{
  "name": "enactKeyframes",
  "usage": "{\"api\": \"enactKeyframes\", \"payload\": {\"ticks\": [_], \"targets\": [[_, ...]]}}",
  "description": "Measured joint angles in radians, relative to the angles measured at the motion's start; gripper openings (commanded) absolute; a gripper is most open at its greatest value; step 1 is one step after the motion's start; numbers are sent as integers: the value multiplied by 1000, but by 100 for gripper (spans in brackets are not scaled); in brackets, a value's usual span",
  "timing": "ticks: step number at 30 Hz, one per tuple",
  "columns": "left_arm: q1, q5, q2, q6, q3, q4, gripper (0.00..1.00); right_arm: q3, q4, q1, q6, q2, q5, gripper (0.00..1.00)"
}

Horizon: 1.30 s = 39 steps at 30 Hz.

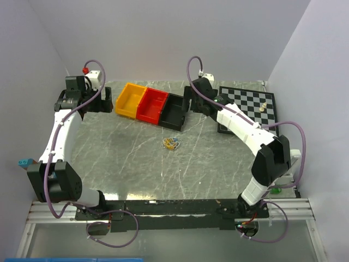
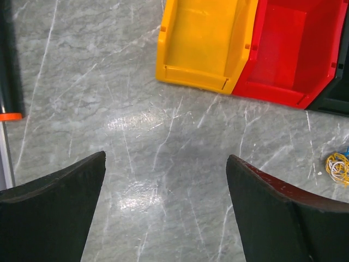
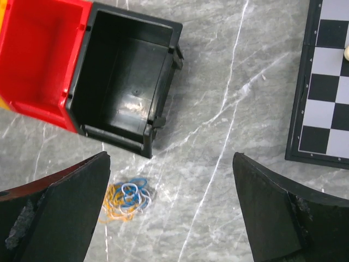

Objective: Untangle the cables

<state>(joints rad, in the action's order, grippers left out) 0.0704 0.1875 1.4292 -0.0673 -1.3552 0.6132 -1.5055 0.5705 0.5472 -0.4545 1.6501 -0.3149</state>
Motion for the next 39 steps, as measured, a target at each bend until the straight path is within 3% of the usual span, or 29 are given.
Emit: {"api": "enactKeyframes", "payload": {"ticks": [23,33,36,39], "targets": [[0,84,-32,0,79,66,97,-269,-20,7,-76,390,25,97],[0,84,-48,-11,79,99,97,-317,-6,7,-92,509,16,75],[0,84,-52,-18,79,107,97,-294,-18,7,-97,509,11,65],[0,83,-52,-19,79,110,97,-261,-21,7,-97,509,7,48]]}}
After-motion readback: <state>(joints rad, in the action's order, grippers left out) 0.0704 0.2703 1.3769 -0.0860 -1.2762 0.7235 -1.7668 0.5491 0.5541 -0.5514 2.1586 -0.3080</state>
